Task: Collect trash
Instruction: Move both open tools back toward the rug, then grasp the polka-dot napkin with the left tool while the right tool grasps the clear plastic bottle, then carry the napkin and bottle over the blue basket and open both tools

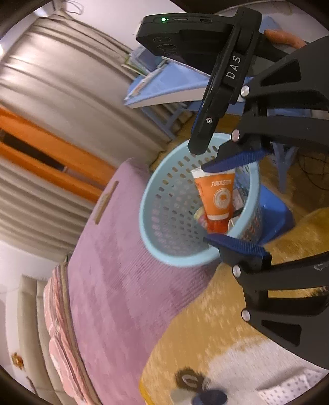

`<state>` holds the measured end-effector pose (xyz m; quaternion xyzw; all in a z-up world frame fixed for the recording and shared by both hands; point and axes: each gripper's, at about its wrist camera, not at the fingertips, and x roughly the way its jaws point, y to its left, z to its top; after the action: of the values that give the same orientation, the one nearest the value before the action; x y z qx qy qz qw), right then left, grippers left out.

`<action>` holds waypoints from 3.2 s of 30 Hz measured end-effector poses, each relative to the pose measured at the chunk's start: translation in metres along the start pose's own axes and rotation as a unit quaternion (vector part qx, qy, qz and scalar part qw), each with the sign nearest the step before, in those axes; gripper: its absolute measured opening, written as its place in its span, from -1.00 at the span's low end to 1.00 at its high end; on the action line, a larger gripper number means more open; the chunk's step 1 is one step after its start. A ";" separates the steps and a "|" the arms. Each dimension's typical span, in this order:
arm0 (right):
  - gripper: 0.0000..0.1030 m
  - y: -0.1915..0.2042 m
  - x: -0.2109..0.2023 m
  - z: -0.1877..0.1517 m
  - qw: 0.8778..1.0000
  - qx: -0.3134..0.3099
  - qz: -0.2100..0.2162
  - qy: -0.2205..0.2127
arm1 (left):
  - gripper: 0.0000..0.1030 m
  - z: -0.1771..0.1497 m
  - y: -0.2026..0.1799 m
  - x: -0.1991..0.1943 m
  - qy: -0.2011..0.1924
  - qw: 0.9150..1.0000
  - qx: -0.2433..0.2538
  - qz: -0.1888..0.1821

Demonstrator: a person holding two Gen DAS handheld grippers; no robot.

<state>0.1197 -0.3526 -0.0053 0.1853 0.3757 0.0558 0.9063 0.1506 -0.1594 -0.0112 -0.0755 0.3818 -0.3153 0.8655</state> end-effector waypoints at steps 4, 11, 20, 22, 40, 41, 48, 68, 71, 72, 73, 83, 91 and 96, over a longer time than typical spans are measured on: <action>0.17 0.028 -0.003 -0.001 1.000 -0.026 0.012 -0.005 | -0.03 -0.002 0.015 -0.029 -0.022 1.000 -0.017 0.007; 0.17 0.088 0.009 -0.004 0.996 -0.079 0.038 0.003 | 0.08 -0.017 0.058 -0.084 -0.058 0.996 -0.055 0.048; 0.17 0.177 0.048 -0.017 0.986 -0.152 0.067 0.022 | 0.14 -0.043 0.131 -0.140 -0.075 0.984 -0.114 0.111; 0.17 0.199 0.055 -0.021 0.981 -0.177 0.073 0.022 | 0.14 -0.047 0.141 -0.146 -0.075 0.983 -0.121 0.117; 0.09 0.291 0.151 -0.013 0.959 -0.259 0.097 0.064 | 0.21 -0.058 0.194 -0.128 -0.004 0.991 -0.087 0.100; 0.09 0.295 0.157 -0.012 0.958 -0.262 0.099 0.068 | 0.26 -0.058 0.196 -0.126 -0.002 0.991 -0.086 0.099; 0.09 0.312 0.195 -0.010 0.952 -0.273 0.102 0.098 | 0.42 -0.056 0.200 -0.118 0.007 0.995 -0.072 0.073; -0.04 0.245 0.166 -0.019 0.968 -0.217 0.073 0.103 | 0.39 -0.076 0.141 -0.097 0.083 0.988 0.032 0.125; -0.04 0.229 0.153 -0.024 0.972 -0.205 0.062 0.095 | 0.19 -0.080 0.131 -0.096 0.084 0.984 0.041 0.153; -0.04 0.224 0.149 -0.025 0.973 -0.200 0.062 0.095 | 0.12 -0.082 0.129 -0.097 0.083 0.983 0.042 0.160; -0.04 0.220 0.145 -0.026 0.974 -0.194 0.063 0.096 | 0.08 -0.083 0.127 -0.097 0.081 0.981 0.043 0.169; -0.05 0.185 0.101 -0.035 0.981 -0.148 0.087 0.087 | -0.74 -0.085 0.117 -0.102 0.052 0.985 -0.004 0.162; -0.05 0.170 0.059 -0.032 0.984 -0.129 0.107 0.055 | -0.76 -0.073 0.109 -0.124 -0.002 0.988 -0.033 0.151; -0.05 0.153 0.031 -0.019 0.988 -0.110 0.108 0.023 | -0.76 -0.052 0.097 -0.122 -0.017 0.989 -0.020 0.144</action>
<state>0.1342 -0.1981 0.0190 0.1225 0.3658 0.1991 0.9009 0.0987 -0.0031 -0.0088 -0.0426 0.3800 -0.1777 0.9068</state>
